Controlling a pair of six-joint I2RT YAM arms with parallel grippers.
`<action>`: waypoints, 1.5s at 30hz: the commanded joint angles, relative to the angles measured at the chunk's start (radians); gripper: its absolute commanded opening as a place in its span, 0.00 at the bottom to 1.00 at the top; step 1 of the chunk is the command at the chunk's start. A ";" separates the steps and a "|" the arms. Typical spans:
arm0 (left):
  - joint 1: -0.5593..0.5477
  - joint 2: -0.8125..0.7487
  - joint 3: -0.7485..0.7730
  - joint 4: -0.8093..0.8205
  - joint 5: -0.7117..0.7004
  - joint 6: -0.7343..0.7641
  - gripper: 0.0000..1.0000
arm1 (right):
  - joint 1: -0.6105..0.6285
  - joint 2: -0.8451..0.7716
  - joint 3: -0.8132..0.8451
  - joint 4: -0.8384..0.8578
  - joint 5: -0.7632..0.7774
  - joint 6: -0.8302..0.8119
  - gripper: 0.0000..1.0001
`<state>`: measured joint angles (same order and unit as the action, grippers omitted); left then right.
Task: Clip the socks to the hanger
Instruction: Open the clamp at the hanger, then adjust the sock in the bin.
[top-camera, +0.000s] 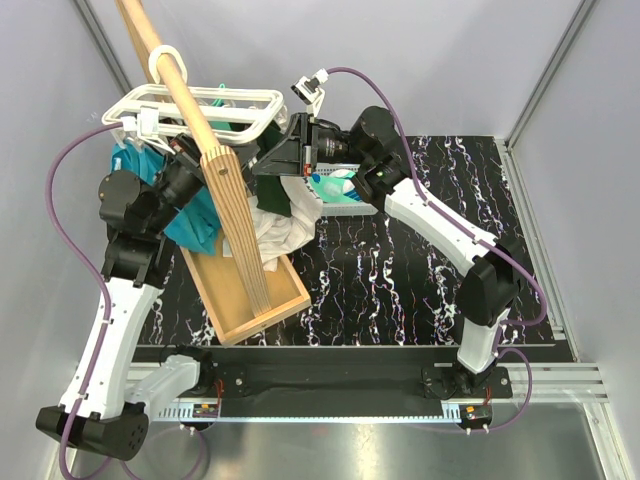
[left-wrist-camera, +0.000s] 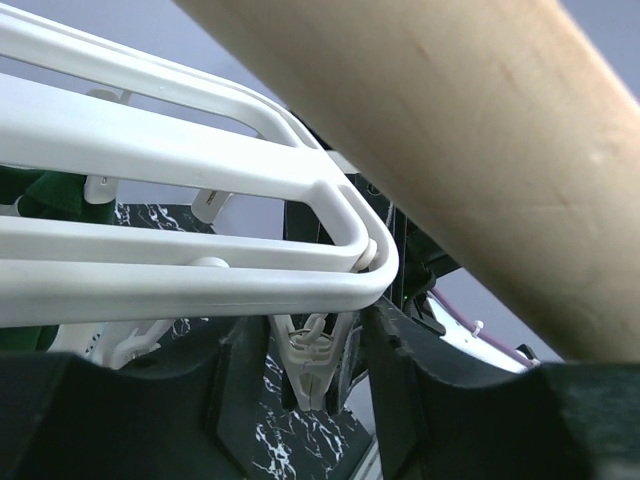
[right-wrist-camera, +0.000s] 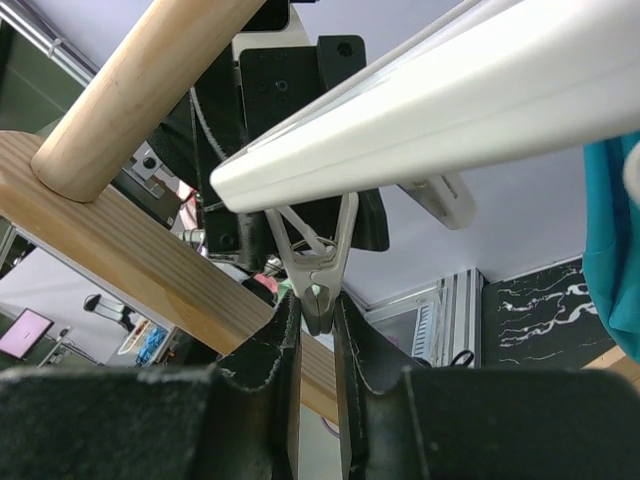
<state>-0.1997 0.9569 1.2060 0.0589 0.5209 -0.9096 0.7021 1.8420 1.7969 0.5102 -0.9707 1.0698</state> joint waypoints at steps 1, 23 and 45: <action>-0.004 -0.012 0.059 0.056 -0.021 -0.003 0.40 | 0.008 -0.001 0.025 0.002 -0.006 -0.019 0.00; -0.006 -0.050 0.092 -0.057 -0.122 0.041 0.00 | -0.125 -0.269 -0.181 -0.397 0.222 -0.382 0.83; -0.004 -0.078 0.073 -0.131 -0.124 0.110 0.00 | -0.196 0.397 0.439 -1.064 1.155 -0.864 0.73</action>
<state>-0.2066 0.8959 1.2617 -0.1024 0.4171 -0.8299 0.5095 2.1353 2.0865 -0.4198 0.0189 0.2951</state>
